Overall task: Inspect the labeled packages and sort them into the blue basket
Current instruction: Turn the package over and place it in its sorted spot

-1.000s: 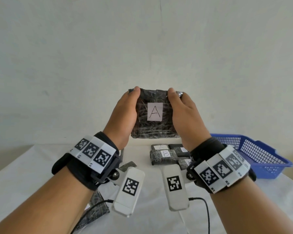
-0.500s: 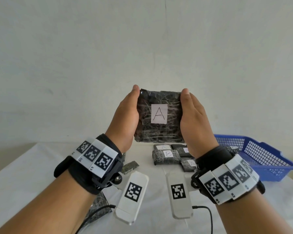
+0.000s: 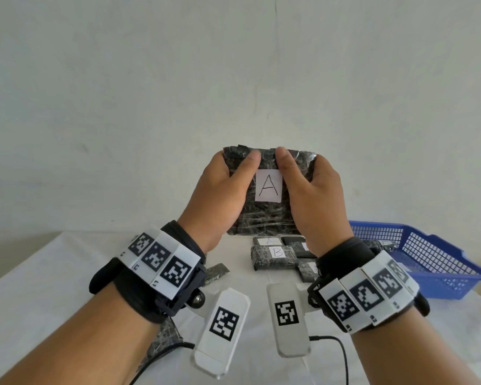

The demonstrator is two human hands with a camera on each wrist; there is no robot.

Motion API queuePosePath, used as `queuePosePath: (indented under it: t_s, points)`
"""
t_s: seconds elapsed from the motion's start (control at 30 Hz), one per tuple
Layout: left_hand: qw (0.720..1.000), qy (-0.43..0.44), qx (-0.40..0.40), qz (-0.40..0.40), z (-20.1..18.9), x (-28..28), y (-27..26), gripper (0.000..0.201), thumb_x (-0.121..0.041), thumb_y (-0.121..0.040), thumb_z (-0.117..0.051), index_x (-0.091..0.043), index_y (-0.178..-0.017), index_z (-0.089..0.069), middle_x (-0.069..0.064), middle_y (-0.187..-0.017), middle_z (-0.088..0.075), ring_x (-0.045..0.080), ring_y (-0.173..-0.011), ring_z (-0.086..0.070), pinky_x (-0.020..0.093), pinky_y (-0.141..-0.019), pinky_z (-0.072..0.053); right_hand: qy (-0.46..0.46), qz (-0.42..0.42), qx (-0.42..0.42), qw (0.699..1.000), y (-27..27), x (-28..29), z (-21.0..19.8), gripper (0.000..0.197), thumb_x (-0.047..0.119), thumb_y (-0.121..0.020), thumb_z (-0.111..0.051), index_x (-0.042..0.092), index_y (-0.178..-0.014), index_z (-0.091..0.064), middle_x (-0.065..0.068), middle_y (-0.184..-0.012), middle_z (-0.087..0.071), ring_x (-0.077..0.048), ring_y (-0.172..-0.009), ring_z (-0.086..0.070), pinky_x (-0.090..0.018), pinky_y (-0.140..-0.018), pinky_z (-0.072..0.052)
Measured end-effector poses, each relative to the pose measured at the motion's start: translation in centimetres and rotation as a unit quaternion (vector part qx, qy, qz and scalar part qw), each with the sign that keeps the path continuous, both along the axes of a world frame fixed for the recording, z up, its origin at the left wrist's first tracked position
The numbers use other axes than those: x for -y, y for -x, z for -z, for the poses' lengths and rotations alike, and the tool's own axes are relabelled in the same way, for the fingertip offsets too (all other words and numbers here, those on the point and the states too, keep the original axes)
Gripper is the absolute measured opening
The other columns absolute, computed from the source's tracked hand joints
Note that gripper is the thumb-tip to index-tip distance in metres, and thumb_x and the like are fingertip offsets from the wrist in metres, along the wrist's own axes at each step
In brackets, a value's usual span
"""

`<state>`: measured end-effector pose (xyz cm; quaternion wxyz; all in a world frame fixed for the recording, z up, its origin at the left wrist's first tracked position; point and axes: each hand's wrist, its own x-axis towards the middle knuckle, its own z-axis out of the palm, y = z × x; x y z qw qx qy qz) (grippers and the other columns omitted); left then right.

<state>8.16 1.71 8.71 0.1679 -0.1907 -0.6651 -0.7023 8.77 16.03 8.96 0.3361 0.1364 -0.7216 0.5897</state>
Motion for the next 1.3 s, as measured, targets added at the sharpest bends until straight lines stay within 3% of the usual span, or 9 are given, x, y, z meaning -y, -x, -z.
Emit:
queuePosePath:
  t_s: [0.13,0.33,0.5,0.63,0.77,0.87,0.93,1.07,1.3]
  points:
    - [1.000,-0.004,0.007,0.014,0.0,0.5,-0.1,0.042,-0.045,-0.099,-0.060,-0.008,-0.119,-0.067,0.013,-0.108,-0.078,0.027,-0.100,-0.077,0.054,-0.094,-0.061,-0.002,-0.014,0.036,0.999,0.1,-0.1,0.2,0.071,0.071,-0.067,-0.080,0.013,-0.106,-0.063,-0.005,-0.101,-0.077,-0.025,-0.091,-0.077,-0.051,-0.078,-0.065]
    - [1.000,0.005,-0.006,0.001,0.9,0.5,-0.3,0.033,-0.040,-0.107,-0.055,-0.012,-0.116,-0.070,0.007,-0.107,-0.080,0.024,-0.102,-0.077,0.054,-0.094,-0.060,0.077,-0.054,0.080,0.992,0.1,-0.8,0.5,0.040,0.039,-0.089,-0.081,0.015,-0.102,-0.053,-0.008,-0.098,-0.070,-0.027,-0.089,-0.074,-0.043,-0.072,-0.065]
    - [0.999,-0.010,-0.012,-0.032,1.1,0.1,-0.6,0.042,-0.056,-0.093,-0.052,-0.022,-0.117,-0.059,0.021,-0.112,-0.072,0.039,-0.104,-0.071,0.063,-0.090,-0.058,0.067,-0.061,0.015,0.996,-0.3,-0.8,0.7,0.046,0.050,-0.088,-0.069,0.007,-0.105,-0.066,-0.022,-0.100,-0.074,-0.047,-0.093,-0.072,-0.066,-0.079,-0.060]
    - [0.995,-0.055,-0.045,-0.073,1.2,-0.4,-0.7,0.028,-0.044,-0.102,-0.060,-0.025,-0.122,-0.056,0.010,-0.101,-0.078,0.027,-0.094,-0.077,0.058,-0.085,-0.062,0.108,-0.062,-0.005,0.992,-0.9,-0.7,0.8,0.019,0.022,-0.104,-0.064,0.012,-0.120,-0.065,-0.016,-0.098,-0.078,-0.040,-0.095,-0.075,-0.063,-0.081,-0.062]
    - [0.993,-0.045,-0.074,-0.078,1.4,-1.0,-0.8,0.026,-0.036,-0.105,-0.055,-0.023,-0.128,-0.058,-0.001,-0.109,-0.076,0.016,-0.102,-0.074,0.051,-0.090,-0.061,0.147,-0.047,-0.012,0.988,-1.0,-0.6,1.0,0.024,0.021,-0.104,-0.064,0.009,-0.125,-0.066,-0.007,-0.089,-0.079,-0.023,-0.084,-0.076,-0.046,-0.074,-0.066]
    - [0.991,-0.034,-0.100,-0.088,1.8,-1.2,-0.9,0.031,-0.032,-0.108,-0.051,-0.020,-0.136,-0.056,-0.003,-0.118,-0.073,0.012,-0.109,-0.071,0.047,-0.094,-0.060,0.132,-0.035,-0.035,0.990,-1.0,-0.8,1.1,0.028,0.019,-0.105,-0.063,0.008,-0.130,-0.069,-0.003,-0.102,-0.081,-0.021,-0.097,-0.077,-0.046,-0.088,-0.064]
    - [0.993,-0.046,-0.083,-0.064,1.8,-1.2,-1.2,0.037,-0.029,-0.109,-0.049,-0.022,-0.145,-0.048,-0.003,-0.124,-0.072,0.011,-0.113,-0.071,0.046,-0.097,-0.060,0.128,-0.044,-0.030,0.990,-0.7,-0.8,1.2,0.036,0.025,-0.104,-0.064,0.010,-0.137,-0.067,-0.001,-0.113,-0.080,-0.018,-0.107,-0.076,-0.044,-0.095,-0.062]
    - [0.992,-0.009,-0.108,-0.068,1.6,-1.1,-1.2,0.048,-0.023,-0.108,-0.052,-0.022,-0.154,-0.037,-0.003,-0.131,-0.068,0.010,-0.119,-0.068,0.044,-0.103,-0.056,0.058,-0.009,-0.030,0.998,-0.4,-0.4,1.5,0.086,0.059,-0.087,-0.068,0.016,-0.158,-0.045,0.000,-0.142,-0.067,-0.013,-0.133,-0.062,-0.045,-0.112,-0.051]
    - [0.995,0.029,-0.094,-0.007,1.4,-0.9,-1.2,0.075,-0.031,-0.106,-0.056,-0.034,-0.166,-0.011,-0.011,-0.146,-0.060,0.007,-0.127,-0.063,0.042,-0.110,-0.052,0.001,0.027,-0.019,0.999,0.0,-0.7,1.7,0.092,0.054,-0.089,-0.076,0.020,-0.163,-0.034,0.022,-0.141,-0.059,0.007,-0.130,-0.057,-0.027,-0.112,-0.049]
